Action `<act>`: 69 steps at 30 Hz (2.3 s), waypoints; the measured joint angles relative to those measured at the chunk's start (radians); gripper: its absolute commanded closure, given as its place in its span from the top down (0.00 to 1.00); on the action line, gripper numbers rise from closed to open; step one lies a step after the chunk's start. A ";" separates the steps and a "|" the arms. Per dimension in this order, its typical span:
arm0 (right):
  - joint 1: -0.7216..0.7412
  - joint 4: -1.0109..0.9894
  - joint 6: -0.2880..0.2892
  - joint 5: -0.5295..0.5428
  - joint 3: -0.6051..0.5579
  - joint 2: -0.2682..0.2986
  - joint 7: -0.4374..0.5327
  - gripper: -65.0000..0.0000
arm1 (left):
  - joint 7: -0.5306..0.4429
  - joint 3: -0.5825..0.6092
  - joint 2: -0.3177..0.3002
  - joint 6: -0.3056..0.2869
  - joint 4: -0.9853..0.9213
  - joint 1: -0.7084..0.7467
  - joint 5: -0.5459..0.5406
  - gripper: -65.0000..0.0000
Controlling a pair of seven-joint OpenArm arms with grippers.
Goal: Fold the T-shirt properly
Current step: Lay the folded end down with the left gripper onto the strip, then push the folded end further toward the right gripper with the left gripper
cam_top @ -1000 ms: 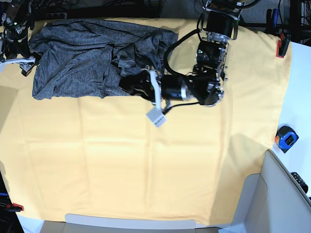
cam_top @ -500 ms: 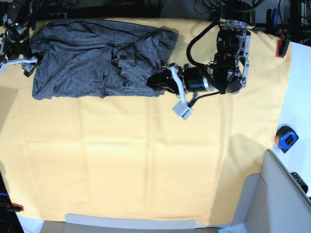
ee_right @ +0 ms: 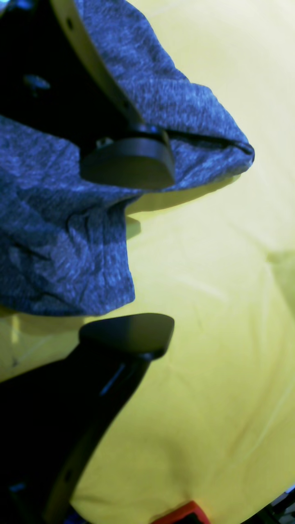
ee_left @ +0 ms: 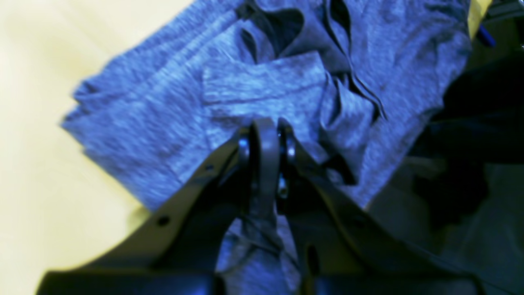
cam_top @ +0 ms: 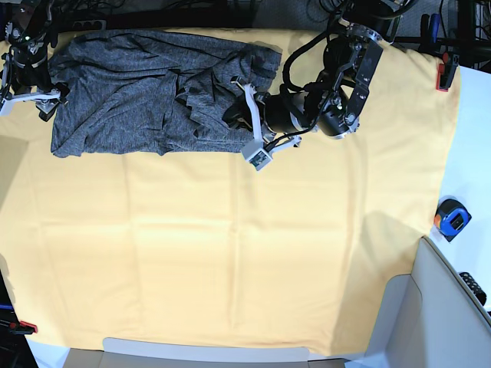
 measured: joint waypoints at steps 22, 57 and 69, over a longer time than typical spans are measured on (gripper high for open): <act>0.002 -0.056 0.000 0.000 -0.001 0.000 0.000 0.72 | -0.158 0.117 -0.030 0.000 -0.002 -0.010 0.215 0.00; 0.035 -0.104 0.001 0.000 -0.005 0.000 0.000 0.72 | -0.133 0.092 -0.011 -0.079 0.121 0.044 0.020 0.00; 0.036 -0.104 -0.001 -0.003 -0.018 0.001 0.000 0.72 | -0.109 0.151 -0.026 0.092 0.117 0.067 0.216 0.00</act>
